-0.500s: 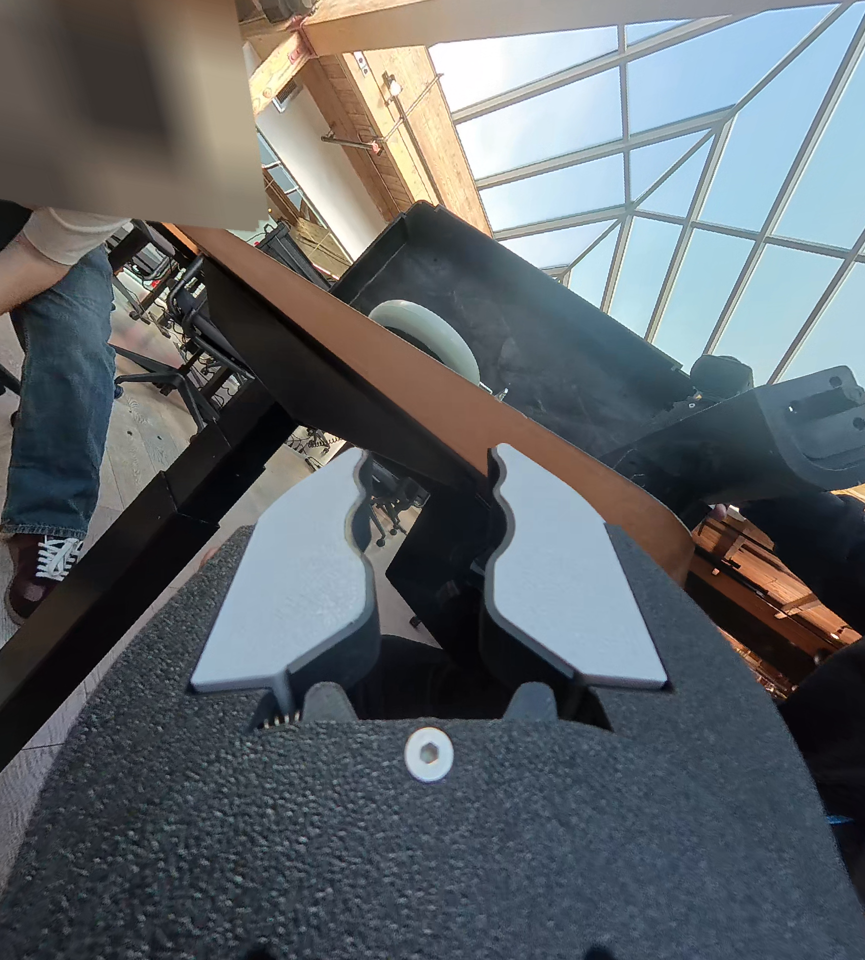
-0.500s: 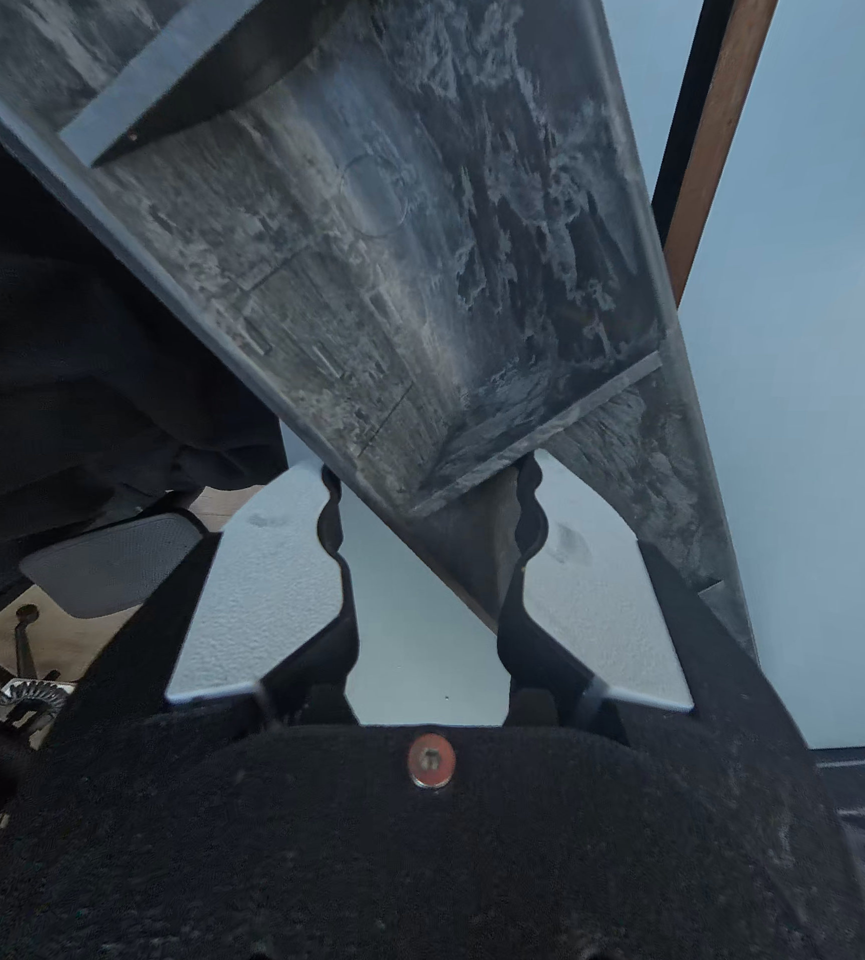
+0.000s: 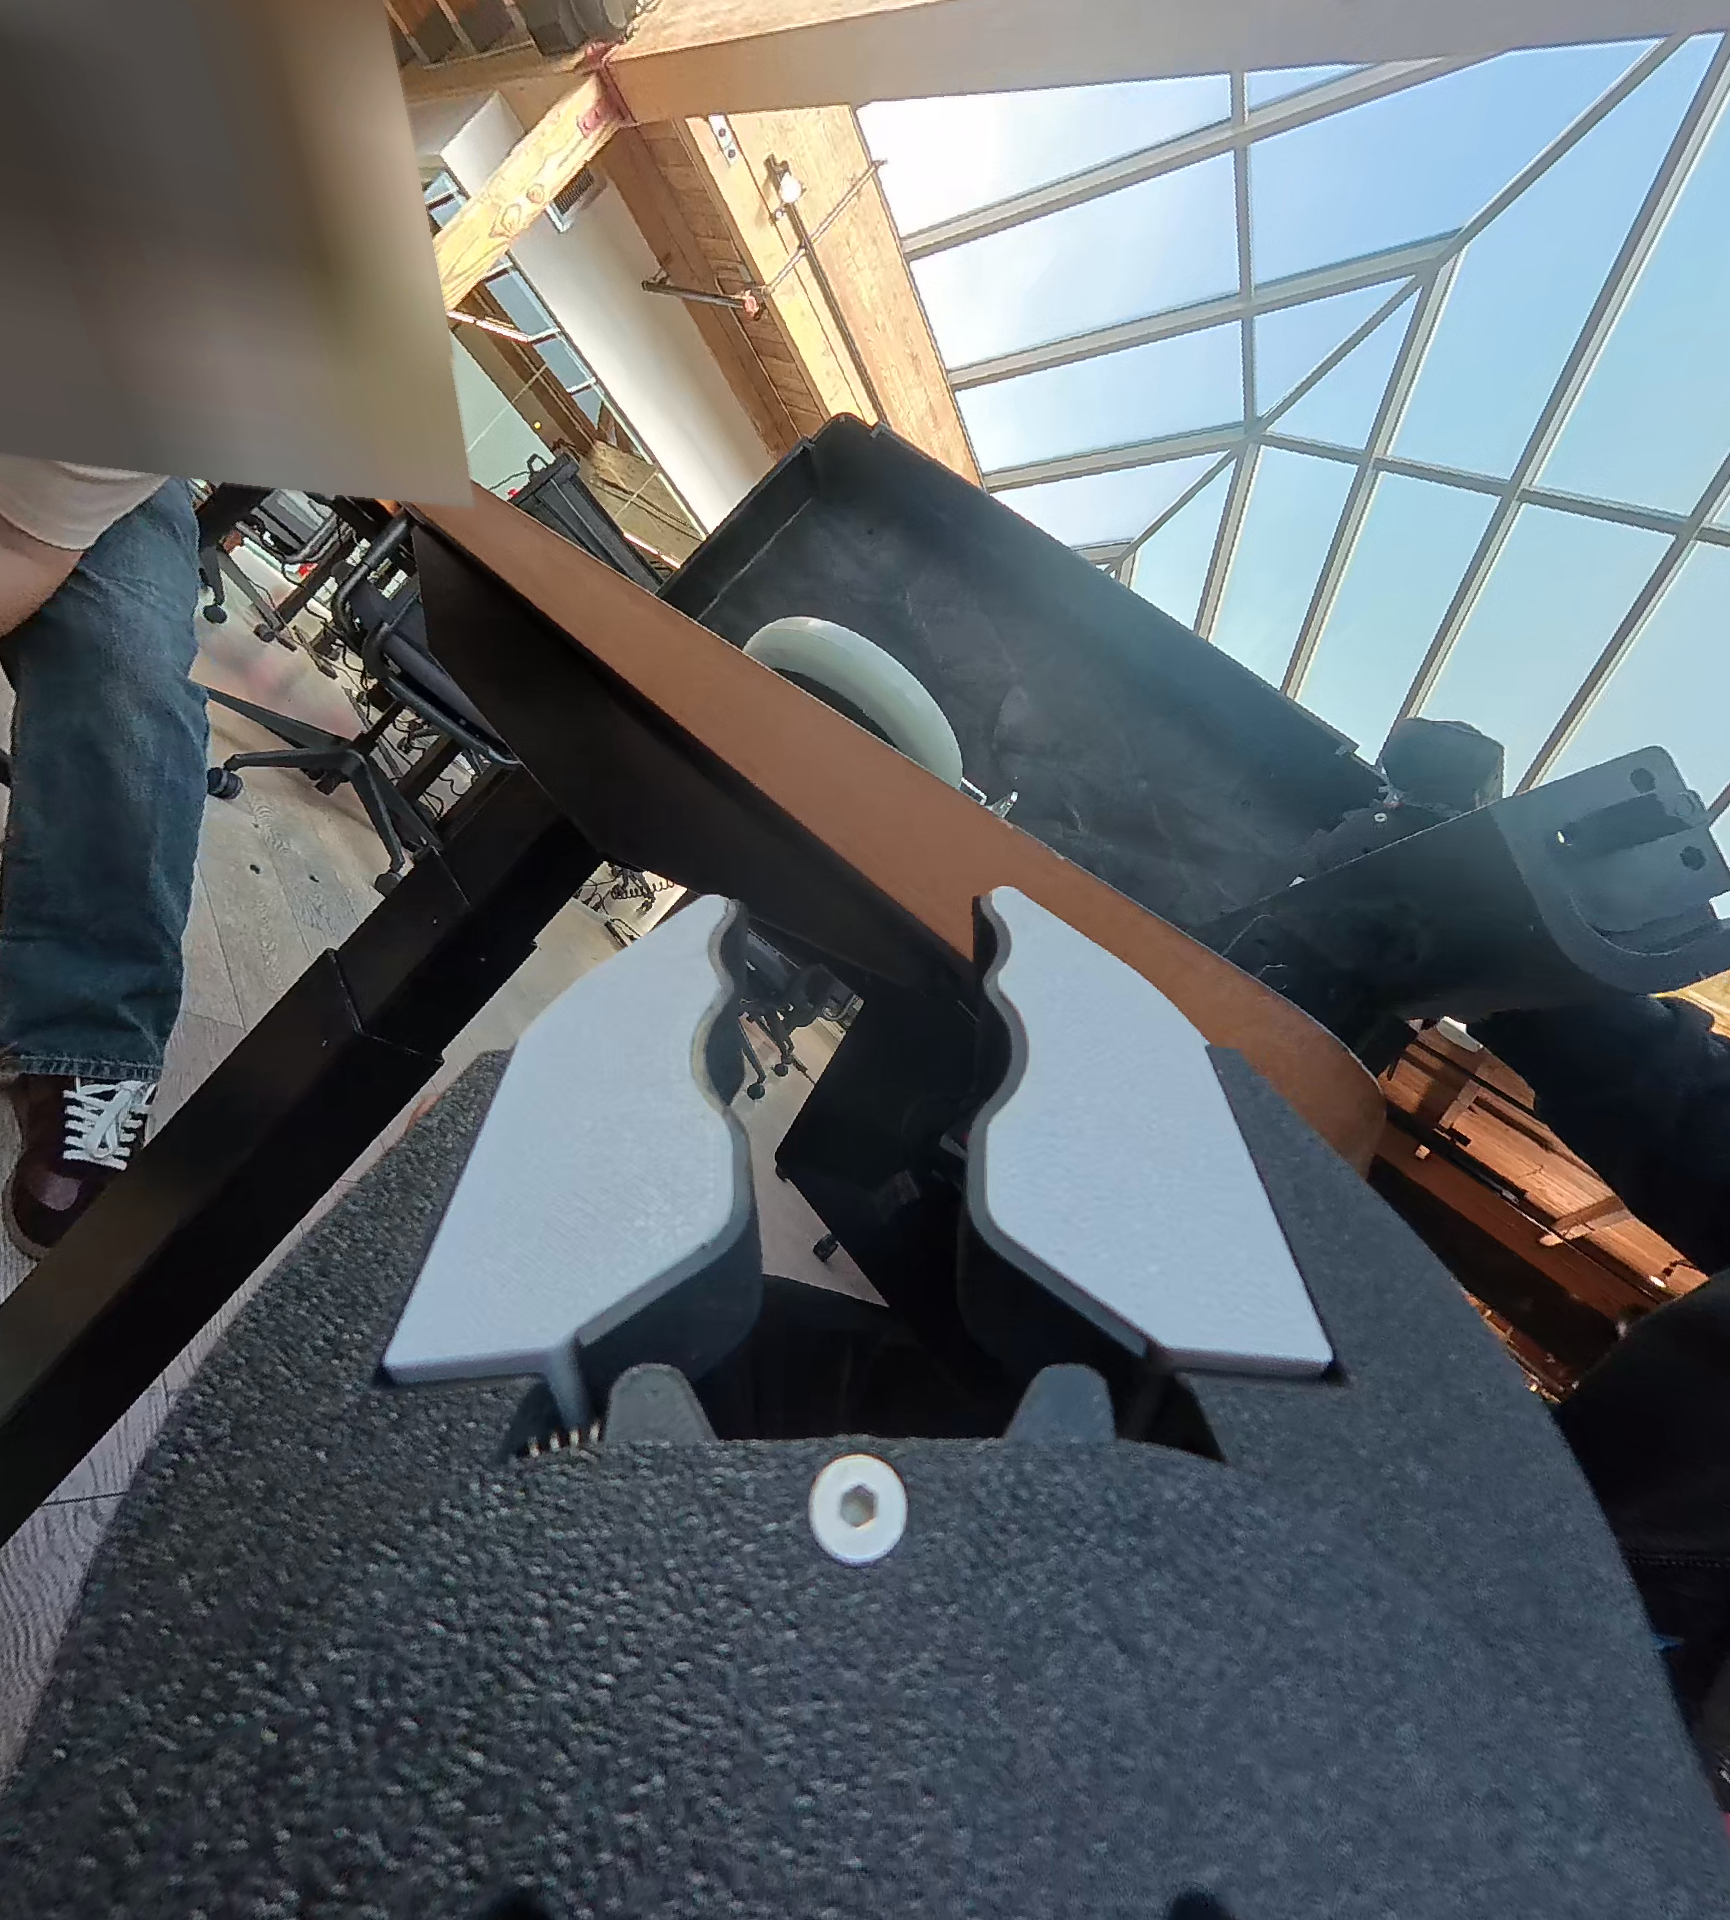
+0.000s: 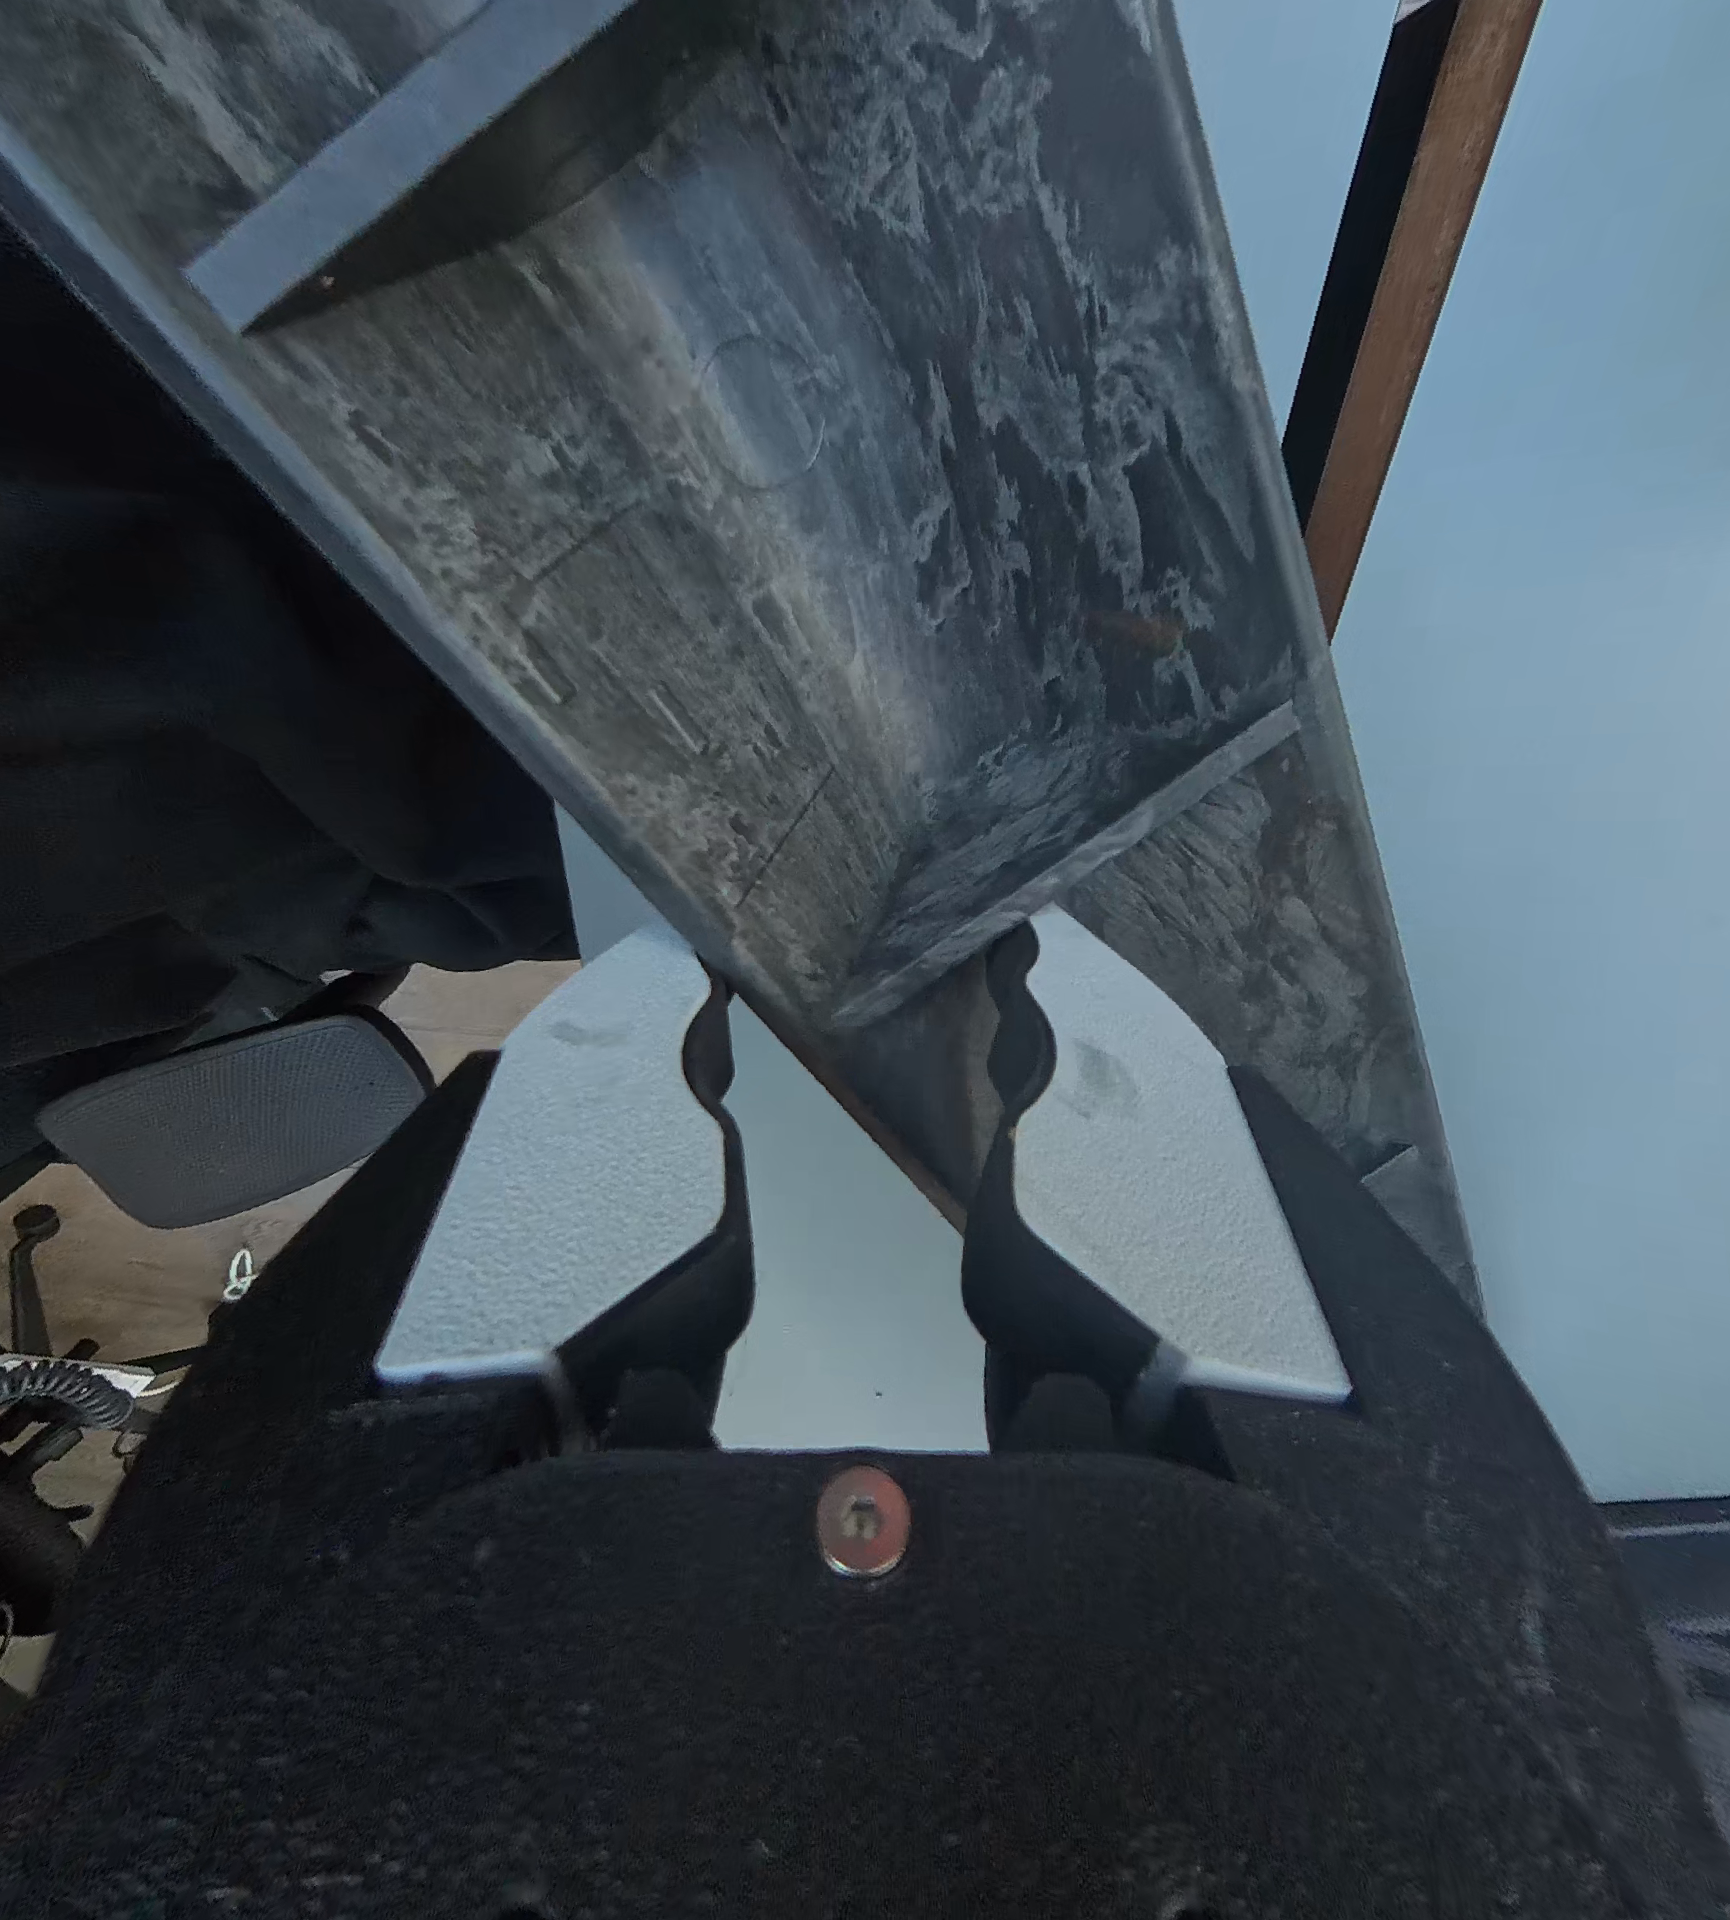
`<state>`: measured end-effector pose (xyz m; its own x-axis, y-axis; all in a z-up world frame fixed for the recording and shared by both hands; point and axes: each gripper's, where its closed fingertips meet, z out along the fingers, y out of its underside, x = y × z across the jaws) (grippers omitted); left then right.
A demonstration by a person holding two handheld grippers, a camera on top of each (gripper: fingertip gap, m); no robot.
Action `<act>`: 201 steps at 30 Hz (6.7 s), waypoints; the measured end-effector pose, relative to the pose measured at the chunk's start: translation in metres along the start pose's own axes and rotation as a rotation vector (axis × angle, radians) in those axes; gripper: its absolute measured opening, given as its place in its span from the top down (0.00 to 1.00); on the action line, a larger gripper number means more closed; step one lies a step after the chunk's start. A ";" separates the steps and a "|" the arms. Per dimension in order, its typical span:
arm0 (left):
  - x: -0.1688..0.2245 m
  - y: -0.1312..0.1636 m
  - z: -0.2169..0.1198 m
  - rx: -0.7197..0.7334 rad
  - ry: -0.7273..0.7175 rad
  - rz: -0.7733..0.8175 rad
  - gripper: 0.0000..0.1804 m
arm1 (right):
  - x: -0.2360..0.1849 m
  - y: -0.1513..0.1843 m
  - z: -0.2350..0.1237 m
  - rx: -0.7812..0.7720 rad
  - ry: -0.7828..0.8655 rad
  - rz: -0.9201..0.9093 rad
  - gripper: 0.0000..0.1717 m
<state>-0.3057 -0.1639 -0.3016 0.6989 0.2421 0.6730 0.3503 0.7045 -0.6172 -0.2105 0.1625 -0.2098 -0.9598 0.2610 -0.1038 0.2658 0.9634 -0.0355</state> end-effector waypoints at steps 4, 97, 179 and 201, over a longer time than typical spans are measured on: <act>0.000 0.000 0.000 0.000 0.000 0.001 0.77 | 0.002 0.001 -0.004 0.017 0.017 0.008 0.77; -0.046 0.045 0.064 -0.224 -0.019 -0.025 0.79 | 0.027 0.008 -0.009 0.818 0.134 0.131 0.54; -0.061 0.027 0.077 -0.214 -0.017 0.001 0.79 | 0.027 0.004 -0.006 0.847 0.047 0.102 0.52; 0.033 -0.021 0.058 -0.212 0.018 0.448 0.78 | 0.014 0.008 -0.021 0.846 0.121 0.105 0.64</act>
<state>-0.3258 -0.1325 -0.2424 0.8201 0.4769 0.3163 0.1309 0.3817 -0.9150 -0.2239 0.1754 -0.1905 -0.9166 0.3974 -0.0435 0.2863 0.5765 -0.7653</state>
